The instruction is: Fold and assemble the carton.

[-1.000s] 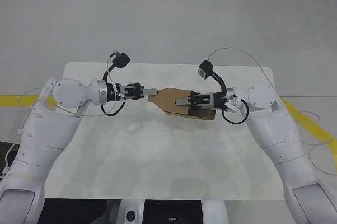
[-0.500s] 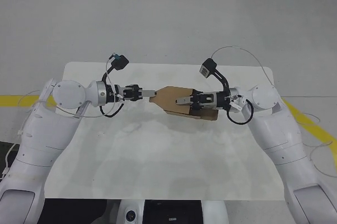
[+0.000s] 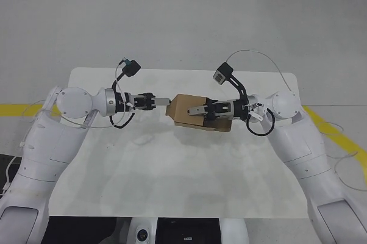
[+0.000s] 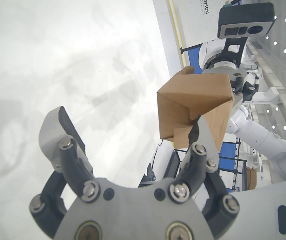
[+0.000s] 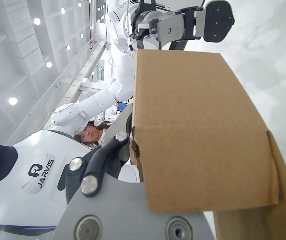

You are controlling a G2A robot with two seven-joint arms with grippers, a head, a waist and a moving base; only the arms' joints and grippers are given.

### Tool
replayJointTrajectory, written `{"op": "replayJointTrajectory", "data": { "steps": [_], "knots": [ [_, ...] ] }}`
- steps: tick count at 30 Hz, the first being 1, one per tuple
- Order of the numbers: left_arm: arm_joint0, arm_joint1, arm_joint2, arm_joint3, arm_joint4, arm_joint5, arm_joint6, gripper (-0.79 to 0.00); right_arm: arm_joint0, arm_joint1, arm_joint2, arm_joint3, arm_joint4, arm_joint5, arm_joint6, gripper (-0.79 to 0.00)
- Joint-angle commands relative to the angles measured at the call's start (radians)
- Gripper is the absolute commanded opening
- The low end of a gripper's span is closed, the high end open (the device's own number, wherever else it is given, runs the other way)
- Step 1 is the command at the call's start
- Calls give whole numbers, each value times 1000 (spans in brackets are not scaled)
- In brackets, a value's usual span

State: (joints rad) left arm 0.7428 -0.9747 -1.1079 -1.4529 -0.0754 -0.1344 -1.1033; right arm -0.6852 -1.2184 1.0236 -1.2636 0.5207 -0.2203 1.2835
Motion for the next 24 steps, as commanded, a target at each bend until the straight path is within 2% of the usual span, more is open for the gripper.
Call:
{"op": "replayJointTrajectory", "data": {
  "steps": [1,17,24],
  "knots": [
    [2,0,1,-3,-7,-3,-4,0,1,-2,-2,2,12,-5,3,-785],
    [23,0,0,-25,-41,-51,-13,0,5,-21,-28,22,100,-64,-4,-785],
    [33,-4,-1,-1,-112,-71,-9,0,8,-27,-29,36,142,-78,10,-785]
  ]
}}
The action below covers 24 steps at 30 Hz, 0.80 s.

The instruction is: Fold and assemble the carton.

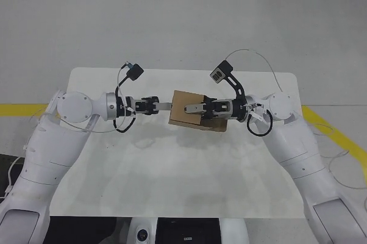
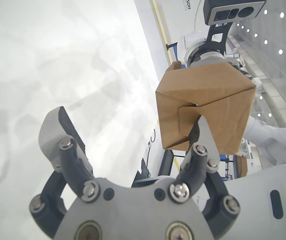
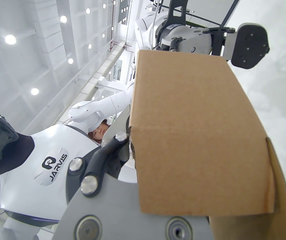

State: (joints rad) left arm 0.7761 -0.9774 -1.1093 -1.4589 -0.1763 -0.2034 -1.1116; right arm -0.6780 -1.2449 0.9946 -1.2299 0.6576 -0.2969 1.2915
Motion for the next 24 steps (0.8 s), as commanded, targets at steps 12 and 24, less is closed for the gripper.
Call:
{"op": "replayJointTrajectory", "data": {
  "steps": [12,24],
  "knots": [
    [-10,-11,20,29,-84,-18,-17,0,6,-10,-4,13,33,-11,15,-785],
    [-30,-20,48,14,-71,-19,-8,0,3,-13,6,20,42,-14,23,-785]
  ]
}}
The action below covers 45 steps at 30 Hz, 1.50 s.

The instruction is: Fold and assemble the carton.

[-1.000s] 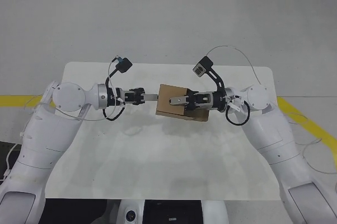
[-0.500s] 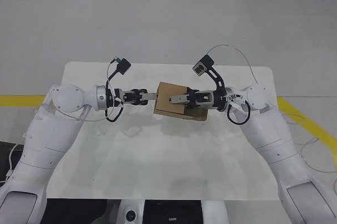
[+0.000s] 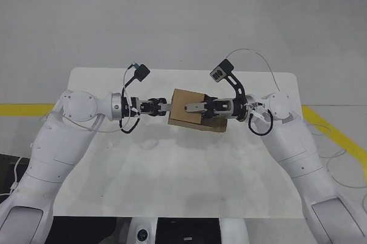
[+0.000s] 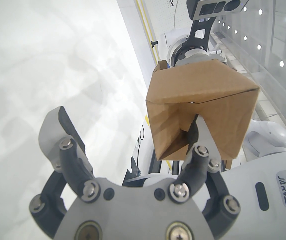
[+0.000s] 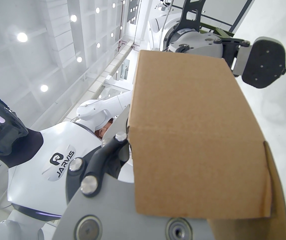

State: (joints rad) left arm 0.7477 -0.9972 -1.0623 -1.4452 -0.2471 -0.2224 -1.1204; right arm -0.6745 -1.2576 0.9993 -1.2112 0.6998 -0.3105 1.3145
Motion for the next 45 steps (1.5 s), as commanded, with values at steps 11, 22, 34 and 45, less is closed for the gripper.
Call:
{"op": "replayJointTrajectory", "data": {
  "steps": [11,22,34,45],
  "knots": [
    [-6,0,-13,12,3,-1,11,0,-5,2,22,10,-9,1,2,-785],
    [21,16,-81,3,66,-41,53,0,-3,19,27,43,-184,86,-23,-785],
    [87,45,-191,-71,220,-233,119,0,31,1,-96,138,-398,150,-85,-785],
    [159,68,-248,-146,388,-306,146,0,78,-32,-175,228,-421,207,-97,-785]
  ]
}}
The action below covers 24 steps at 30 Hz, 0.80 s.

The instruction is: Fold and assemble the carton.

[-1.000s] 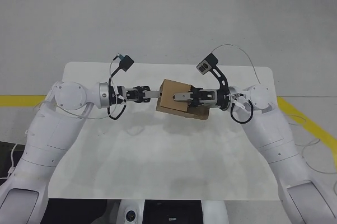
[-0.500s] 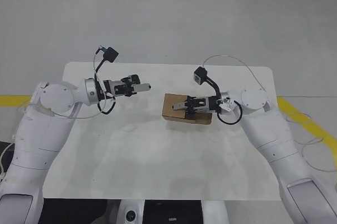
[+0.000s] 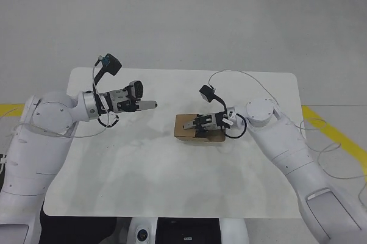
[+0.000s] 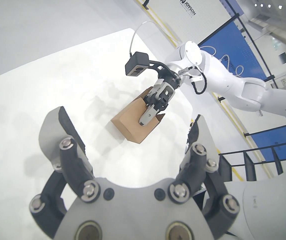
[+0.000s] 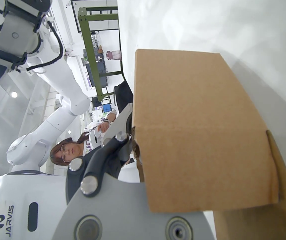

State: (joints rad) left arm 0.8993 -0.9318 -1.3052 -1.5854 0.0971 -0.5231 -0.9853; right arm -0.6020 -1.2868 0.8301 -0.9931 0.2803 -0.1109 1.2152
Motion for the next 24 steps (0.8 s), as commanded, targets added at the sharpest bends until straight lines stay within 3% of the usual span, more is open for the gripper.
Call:
{"op": "replayJointTrajectory", "data": {
  "steps": [1,3,5,9,20,24],
  "knots": [
    [18,3,-7,-10,64,-8,24,0,10,-5,-11,19,-2,14,4,-757],
    [31,7,-15,-15,113,-16,43,0,19,-9,-19,36,-6,24,3,-588],
    [45,9,-21,-19,158,-28,70,0,23,-12,-18,50,0,32,0,-474],
    [69,13,-28,-21,227,-58,107,0,25,-9,-8,56,-1,49,10,-354],
    [107,20,-35,-40,329,-89,189,0,-22,26,64,-49,0,63,72,-394],
    [113,22,-35,-47,362,-100,208,0,-53,44,94,-85,-25,76,76,-314]
  ]
}}
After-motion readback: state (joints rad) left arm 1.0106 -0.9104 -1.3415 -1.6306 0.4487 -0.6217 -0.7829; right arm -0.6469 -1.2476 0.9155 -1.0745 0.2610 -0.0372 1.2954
